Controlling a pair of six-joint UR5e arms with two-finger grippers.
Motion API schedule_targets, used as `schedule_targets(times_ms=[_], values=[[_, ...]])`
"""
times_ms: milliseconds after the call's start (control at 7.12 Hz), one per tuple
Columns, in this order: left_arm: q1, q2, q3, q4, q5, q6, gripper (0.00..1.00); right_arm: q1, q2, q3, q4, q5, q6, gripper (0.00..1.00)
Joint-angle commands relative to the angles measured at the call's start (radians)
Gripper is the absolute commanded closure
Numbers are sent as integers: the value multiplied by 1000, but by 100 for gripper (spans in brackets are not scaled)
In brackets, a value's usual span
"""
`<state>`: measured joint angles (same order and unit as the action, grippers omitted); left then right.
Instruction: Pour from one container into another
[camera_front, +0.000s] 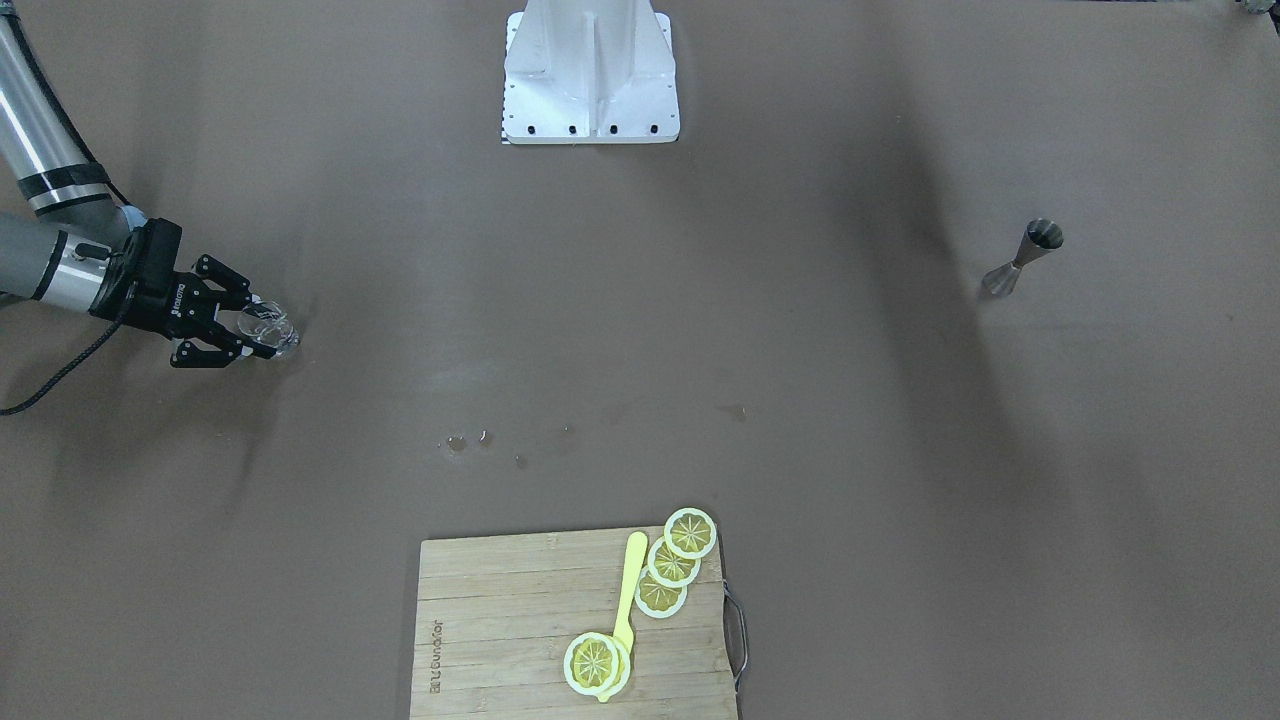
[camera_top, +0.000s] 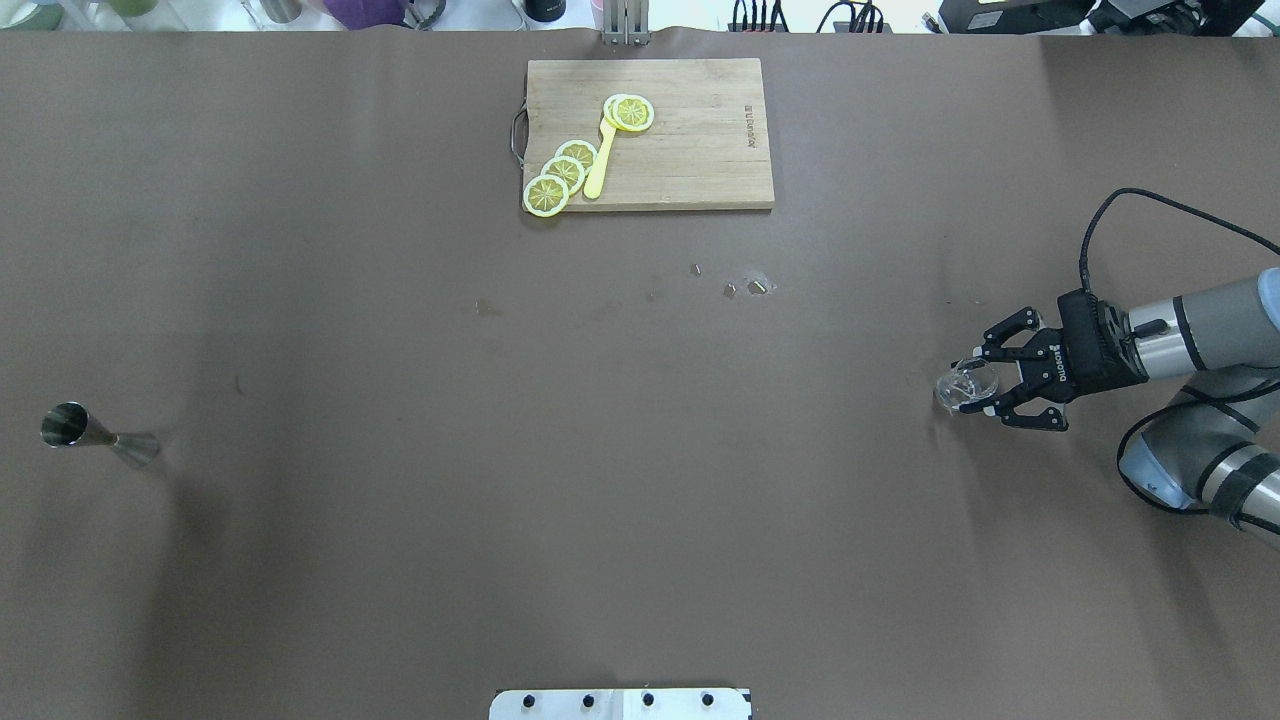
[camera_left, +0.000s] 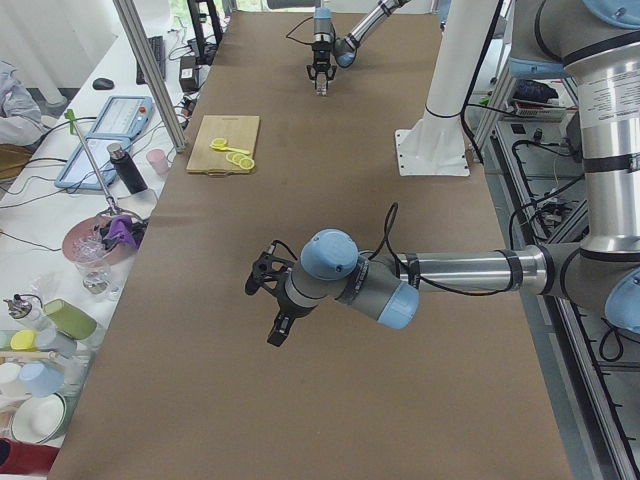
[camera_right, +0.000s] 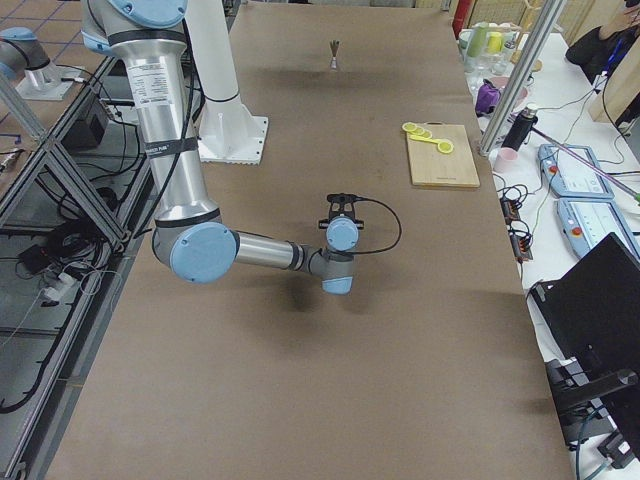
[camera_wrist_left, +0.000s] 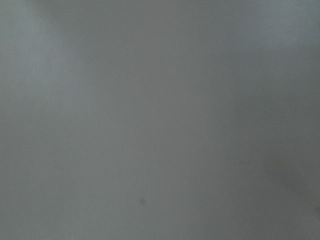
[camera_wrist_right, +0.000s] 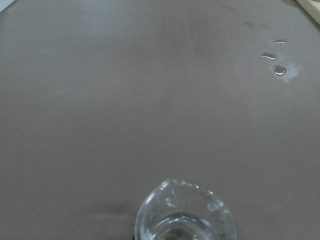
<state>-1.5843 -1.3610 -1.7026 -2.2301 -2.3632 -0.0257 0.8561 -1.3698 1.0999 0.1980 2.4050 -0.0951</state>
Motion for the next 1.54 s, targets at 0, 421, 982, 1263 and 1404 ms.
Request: schedule_targets(times_ms=[0,421,982,1263,1404], values=[[93,-27,107,-329,15,-3,1,9,0,0,0,-12,0,87],[201,-84,201,-654,80,-8,1,66,-2,6,0,-9,6,100],[622,120,169,-1153,582,-102,1,176,20,20,-3,-9,-15,100],[753,190,143,-1334,763,-467,1,225,58,26,-15,34,1,100],[874,200,130,-1361,927,-485,1,242,66,44,-43,70,20,100]])
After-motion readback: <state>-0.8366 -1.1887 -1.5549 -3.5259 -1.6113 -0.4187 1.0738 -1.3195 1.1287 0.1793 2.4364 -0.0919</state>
